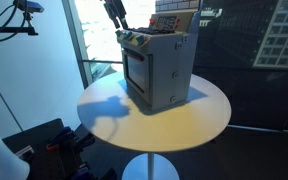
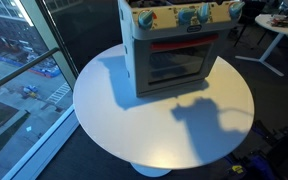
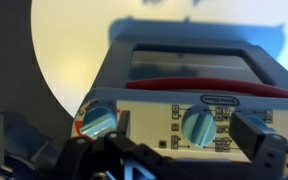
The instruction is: Turn the third knob from the left clockwise
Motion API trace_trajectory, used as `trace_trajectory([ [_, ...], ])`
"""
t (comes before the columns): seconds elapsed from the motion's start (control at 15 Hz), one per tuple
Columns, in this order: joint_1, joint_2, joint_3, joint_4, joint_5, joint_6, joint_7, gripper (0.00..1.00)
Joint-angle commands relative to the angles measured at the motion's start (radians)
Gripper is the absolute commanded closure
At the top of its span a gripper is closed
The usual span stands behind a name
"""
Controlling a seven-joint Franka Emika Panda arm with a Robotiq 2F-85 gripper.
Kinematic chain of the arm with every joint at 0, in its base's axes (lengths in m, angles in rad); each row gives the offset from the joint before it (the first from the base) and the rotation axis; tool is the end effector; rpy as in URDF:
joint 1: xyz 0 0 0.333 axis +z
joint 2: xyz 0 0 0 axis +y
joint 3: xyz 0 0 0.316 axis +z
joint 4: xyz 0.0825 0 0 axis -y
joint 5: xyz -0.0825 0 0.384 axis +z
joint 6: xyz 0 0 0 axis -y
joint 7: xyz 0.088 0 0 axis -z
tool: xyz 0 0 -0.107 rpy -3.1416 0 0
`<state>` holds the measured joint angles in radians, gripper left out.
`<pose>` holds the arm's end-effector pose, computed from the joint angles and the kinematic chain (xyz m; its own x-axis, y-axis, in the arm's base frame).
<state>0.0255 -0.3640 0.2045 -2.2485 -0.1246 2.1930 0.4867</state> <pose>0.4598 0.1121 0.5392 0.9219 -0.1822 0.3420 -0.2056 -0.9781 0.0333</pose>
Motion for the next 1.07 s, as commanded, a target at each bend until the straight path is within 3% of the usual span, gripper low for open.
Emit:
trace_trajectory([
  [0.0, -0.012, 0.024, 0.017, 0.011, -0.030, 0.025, 0.041, 0.00],
  [1.0, -0.009, 0.069, 0.021, 0.016, -0.059, 0.114, 0.096, 0.00],
])
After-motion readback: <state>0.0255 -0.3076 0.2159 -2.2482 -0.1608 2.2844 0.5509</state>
